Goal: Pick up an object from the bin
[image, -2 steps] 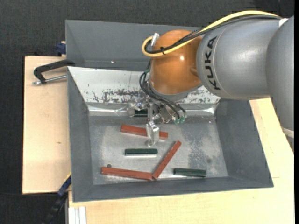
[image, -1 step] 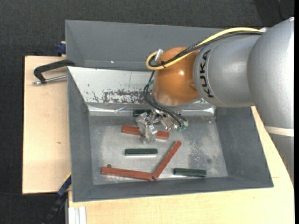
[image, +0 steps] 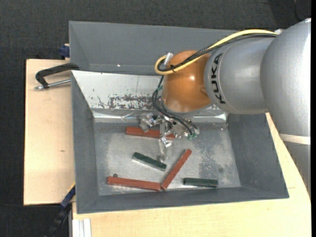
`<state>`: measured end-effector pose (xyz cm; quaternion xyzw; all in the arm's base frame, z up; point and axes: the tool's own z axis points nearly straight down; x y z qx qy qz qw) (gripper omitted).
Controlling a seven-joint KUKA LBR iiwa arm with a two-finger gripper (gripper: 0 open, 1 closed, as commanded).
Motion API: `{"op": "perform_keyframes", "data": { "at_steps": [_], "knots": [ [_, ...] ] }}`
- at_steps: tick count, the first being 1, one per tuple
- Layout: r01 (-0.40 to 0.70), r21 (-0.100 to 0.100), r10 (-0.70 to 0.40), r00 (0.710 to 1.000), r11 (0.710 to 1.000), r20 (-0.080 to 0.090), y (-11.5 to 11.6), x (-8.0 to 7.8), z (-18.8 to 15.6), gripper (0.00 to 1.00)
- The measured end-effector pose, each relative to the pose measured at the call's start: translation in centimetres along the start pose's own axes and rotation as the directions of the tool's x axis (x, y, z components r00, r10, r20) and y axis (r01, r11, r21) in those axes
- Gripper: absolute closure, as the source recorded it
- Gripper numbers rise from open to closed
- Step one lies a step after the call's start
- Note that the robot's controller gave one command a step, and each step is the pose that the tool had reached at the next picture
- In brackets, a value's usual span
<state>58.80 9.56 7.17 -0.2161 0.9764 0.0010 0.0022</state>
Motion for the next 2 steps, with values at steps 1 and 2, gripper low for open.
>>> {"op": "perform_keyframes", "data": {
  "at_steps": [1, 2],
  "knots": [
    [0.0, 0.0, 0.0, 1.0, 1.0, 0.0, 0.0, 0.0, 0.0, 0.0],
    [-0.058, 0.0, 0.058, 0.998, 0.998, -0.001, 0.08, -0.23, -0.23, 0.0]
  ]
}}
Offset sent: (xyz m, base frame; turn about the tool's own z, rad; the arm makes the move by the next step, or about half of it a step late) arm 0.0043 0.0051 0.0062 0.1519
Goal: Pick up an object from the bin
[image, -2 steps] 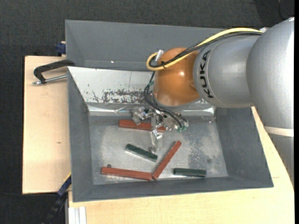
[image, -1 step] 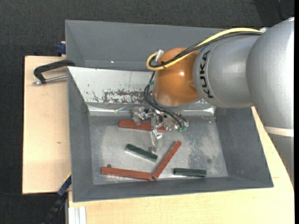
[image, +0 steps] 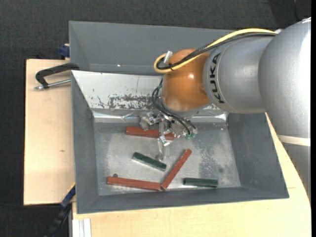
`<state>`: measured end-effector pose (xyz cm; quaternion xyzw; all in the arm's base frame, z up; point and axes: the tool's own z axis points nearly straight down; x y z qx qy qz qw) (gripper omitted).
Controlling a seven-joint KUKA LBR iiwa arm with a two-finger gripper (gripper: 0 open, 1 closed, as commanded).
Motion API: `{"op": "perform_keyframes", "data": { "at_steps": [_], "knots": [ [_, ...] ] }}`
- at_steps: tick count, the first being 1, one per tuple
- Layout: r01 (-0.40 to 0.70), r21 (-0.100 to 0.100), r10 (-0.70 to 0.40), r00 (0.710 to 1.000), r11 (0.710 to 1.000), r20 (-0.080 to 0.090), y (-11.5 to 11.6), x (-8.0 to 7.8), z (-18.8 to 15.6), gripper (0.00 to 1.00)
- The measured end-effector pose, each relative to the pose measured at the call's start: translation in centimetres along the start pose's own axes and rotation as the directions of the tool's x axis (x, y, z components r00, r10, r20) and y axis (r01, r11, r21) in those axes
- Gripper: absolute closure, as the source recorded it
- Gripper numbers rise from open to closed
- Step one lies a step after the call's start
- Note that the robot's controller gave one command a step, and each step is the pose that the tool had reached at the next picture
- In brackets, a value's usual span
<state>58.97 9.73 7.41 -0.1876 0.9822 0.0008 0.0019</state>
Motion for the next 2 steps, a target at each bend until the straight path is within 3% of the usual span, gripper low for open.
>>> {"op": "perform_keyframes", "data": {
  "at_steps": [1, 2],
  "knots": [
    [-0.092, 0.0, 0.092, 0.996, 0.996, 0.003, 0.59, -0.72, 0.09, 0.0],
    [-0.1, 0.0, 0.1, 0.995, 0.995, 0.002, 1.36, -1.2, 0.28, 1.0]
  ]
}}
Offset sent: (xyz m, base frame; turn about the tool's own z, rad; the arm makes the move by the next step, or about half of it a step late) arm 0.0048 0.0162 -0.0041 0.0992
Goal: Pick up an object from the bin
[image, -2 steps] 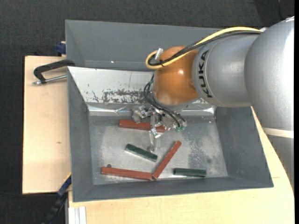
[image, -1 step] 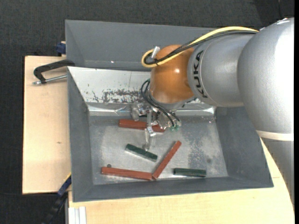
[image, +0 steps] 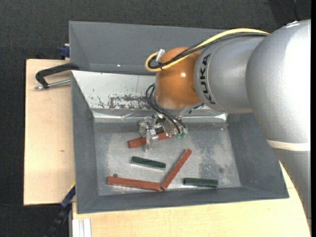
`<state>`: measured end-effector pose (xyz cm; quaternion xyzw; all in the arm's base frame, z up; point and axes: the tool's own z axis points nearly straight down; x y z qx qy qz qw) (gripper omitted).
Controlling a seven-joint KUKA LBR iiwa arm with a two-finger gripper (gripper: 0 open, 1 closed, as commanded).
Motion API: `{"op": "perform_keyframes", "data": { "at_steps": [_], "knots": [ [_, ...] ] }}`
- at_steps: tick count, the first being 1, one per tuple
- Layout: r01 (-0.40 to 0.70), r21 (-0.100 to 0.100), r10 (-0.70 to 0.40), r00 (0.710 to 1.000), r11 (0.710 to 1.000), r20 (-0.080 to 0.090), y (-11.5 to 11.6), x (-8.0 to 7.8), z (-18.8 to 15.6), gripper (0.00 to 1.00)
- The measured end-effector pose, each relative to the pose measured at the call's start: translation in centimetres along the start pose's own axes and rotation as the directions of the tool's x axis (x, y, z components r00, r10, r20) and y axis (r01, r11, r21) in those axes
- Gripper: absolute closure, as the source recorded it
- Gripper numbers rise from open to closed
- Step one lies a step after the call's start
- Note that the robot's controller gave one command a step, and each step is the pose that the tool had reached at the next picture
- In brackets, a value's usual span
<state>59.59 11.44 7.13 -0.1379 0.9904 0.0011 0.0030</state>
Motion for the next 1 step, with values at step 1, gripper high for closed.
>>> {"op": "perform_keyframes", "data": {
  "at_steps": [1],
  "knots": [
    [0.0, 0.0, 0.0, 1.0, 1.0, 0.0, 0.0, 0.01, 0.0, 1.0]
  ]
}}
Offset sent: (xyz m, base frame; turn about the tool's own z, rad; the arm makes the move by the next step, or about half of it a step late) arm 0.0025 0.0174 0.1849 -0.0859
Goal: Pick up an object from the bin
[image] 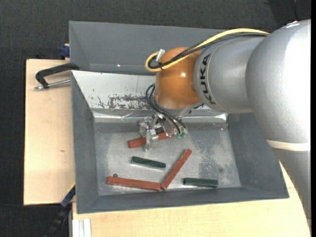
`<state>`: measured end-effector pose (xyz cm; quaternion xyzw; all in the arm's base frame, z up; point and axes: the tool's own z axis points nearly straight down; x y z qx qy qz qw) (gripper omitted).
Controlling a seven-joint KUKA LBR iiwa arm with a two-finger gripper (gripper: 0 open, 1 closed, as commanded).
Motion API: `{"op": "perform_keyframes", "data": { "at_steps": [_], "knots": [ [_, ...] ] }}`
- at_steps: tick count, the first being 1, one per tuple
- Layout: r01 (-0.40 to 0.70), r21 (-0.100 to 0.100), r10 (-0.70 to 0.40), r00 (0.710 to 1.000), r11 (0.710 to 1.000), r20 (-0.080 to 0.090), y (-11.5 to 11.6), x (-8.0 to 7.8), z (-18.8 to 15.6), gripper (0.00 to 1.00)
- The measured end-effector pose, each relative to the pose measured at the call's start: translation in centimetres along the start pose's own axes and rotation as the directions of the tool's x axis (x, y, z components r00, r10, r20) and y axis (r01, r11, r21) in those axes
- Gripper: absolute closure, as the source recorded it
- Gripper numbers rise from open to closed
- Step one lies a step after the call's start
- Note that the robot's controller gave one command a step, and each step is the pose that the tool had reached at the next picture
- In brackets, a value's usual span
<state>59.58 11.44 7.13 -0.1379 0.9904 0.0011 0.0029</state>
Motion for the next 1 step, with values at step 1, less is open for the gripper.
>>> {"op": "perform_keyframes", "data": {
  "at_steps": [1],
  "knots": [
    [0.084, 0.002, -0.084, 0.996, 0.996, 0.01, 1.65, -1.14, -19.1, 1.0]
  ]
}}
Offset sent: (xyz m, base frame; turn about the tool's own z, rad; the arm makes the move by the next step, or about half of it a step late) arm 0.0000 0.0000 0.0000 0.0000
